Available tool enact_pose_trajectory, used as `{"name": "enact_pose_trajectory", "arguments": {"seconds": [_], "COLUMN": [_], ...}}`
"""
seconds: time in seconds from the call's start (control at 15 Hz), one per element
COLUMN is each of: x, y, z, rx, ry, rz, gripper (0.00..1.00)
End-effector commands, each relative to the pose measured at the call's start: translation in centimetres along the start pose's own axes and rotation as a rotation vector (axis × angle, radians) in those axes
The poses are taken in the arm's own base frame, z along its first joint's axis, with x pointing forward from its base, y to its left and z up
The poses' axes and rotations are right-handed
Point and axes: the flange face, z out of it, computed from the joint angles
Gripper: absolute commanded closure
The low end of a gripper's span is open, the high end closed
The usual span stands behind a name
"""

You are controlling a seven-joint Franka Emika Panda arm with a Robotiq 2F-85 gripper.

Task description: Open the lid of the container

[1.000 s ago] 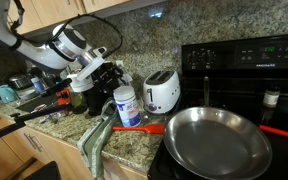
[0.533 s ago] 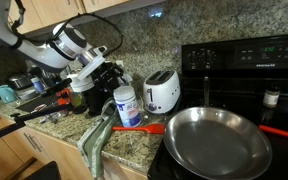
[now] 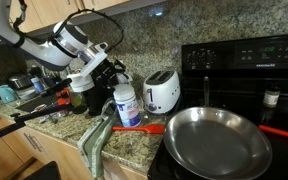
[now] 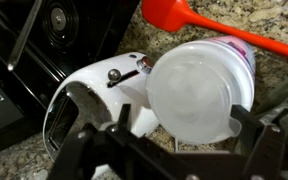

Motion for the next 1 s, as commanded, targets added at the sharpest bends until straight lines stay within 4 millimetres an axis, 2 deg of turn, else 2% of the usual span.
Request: {"name": "enact_pose_trajectory", "arguments": {"seconds": [0.0, 0.27, 0.6, 0.8, 0.93], "x": [0.0, -0.1, -0.1, -0.2, -0.3], "y": [1.3, 1.6, 2.4, 3.9, 4.2], "z": [-0.3, -1.9, -5.0, -5.1, -5.2], "rx": [-0.039, -0.074, -0.119, -0.146, -0.145], "ry": [-0.022, 0.007, 0.058, 0.054, 0.059], "rz": [-0.007, -0.018, -0.016, -0.009, -0.003], "gripper": [0.0, 0.0, 0.0, 0.0, 0.0]}}
